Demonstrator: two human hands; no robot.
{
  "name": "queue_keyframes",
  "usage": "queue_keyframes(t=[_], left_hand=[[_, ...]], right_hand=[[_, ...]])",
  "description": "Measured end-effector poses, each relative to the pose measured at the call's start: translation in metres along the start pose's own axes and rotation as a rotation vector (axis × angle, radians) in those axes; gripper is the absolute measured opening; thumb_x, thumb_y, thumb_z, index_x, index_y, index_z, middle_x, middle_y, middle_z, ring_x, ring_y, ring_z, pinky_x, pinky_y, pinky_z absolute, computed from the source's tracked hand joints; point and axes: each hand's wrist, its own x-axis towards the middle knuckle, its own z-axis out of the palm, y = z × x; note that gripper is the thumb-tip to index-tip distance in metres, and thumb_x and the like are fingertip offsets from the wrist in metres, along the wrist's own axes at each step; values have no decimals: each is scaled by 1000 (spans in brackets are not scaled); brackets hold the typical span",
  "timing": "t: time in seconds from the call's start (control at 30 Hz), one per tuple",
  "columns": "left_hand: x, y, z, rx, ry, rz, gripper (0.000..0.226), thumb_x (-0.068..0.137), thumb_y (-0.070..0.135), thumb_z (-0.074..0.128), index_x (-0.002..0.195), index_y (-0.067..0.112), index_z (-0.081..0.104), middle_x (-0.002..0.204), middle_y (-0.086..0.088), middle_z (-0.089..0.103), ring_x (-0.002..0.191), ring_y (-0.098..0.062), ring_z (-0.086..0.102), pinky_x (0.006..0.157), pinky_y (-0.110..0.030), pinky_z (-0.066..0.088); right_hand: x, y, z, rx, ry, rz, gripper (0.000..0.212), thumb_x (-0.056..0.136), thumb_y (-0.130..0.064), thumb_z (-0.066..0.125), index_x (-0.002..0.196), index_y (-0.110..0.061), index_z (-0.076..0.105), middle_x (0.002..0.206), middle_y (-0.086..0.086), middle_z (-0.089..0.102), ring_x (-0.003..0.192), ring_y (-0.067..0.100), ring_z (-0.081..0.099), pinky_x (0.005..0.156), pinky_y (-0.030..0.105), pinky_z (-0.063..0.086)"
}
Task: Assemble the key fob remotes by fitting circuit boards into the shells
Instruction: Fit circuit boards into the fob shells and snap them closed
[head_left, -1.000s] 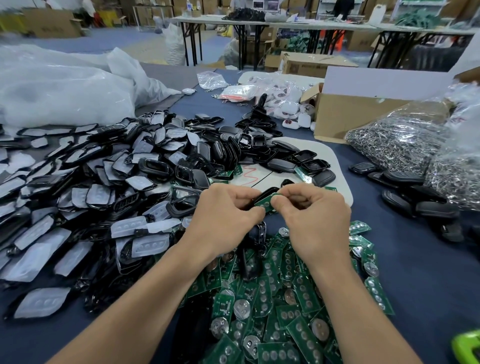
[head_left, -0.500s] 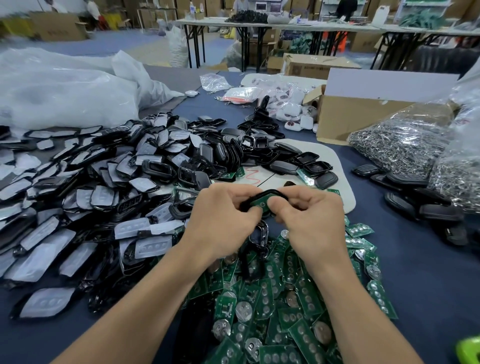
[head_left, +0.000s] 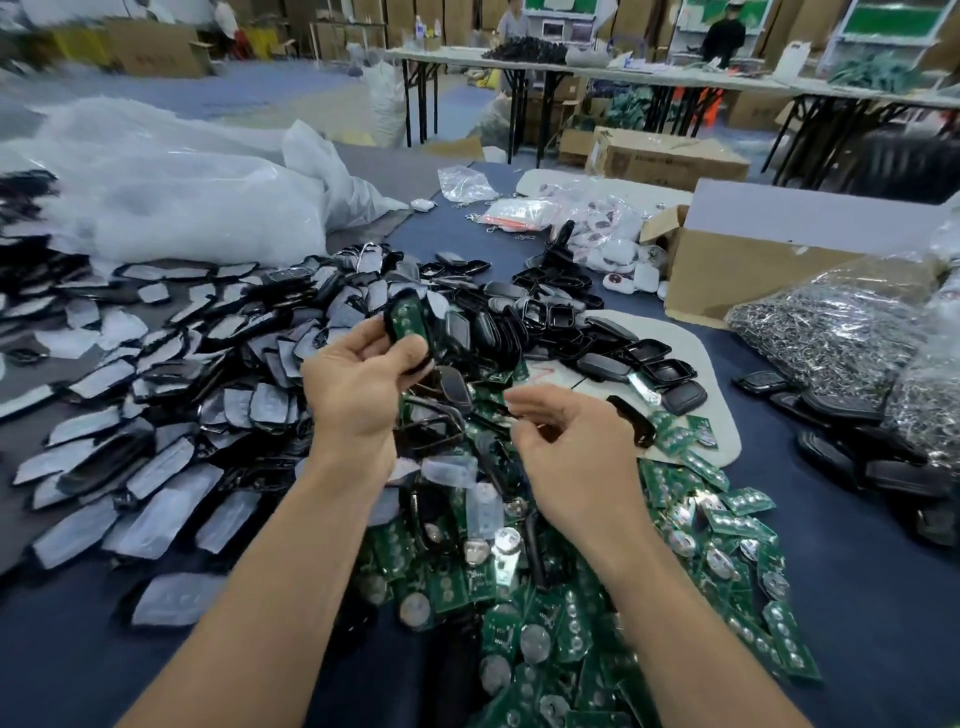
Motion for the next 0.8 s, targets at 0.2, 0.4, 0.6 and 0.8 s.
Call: queue_keyframes(t=[0.2, 0.4, 0.6, 0.8], left_hand=[[24, 6, -20, -143, 189, -39, 16, 85, -13, 73, 86, 3, 72, 75, -6, 75, 70, -20, 72, 64, -22, 59], [35, 23, -52, -588, 255, -100, 14, 100, -5, 53, 98, -1, 66, 75, -6, 76, 69, -13, 74, 66, -16, 58], [36, 22, -45, -466, 248, -39, 16, 97, -9, 55, 106, -2, 66, 82, -9, 73, 72, -13, 73, 65, -18, 58], [35, 20, -39, -361, 253, -8, 22, 93, -13, 57, 89, 4, 70, 74, -4, 74, 68, -15, 72, 63, -20, 58]], right_hand=[[60, -38, 44, -206, -167, -80, 35, 96, -6, 57, 120, -23, 76, 102, -1, 75, 61, 6, 57, 61, 22, 49], [109, -69, 97, -261, -323, -134, 42, 97, 2, 49, 120, -20, 77, 123, 5, 75, 98, 18, 68, 88, 25, 52], [146, -74, 130, -573, -389, -259, 30, 98, -2, 57, 119, -11, 76, 125, 11, 72, 117, 30, 66, 96, 33, 53], [156, -68, 161, -667, -378, -234, 19, 91, -22, 72, 104, -8, 71, 104, 17, 68, 105, 36, 67, 73, 37, 50]])
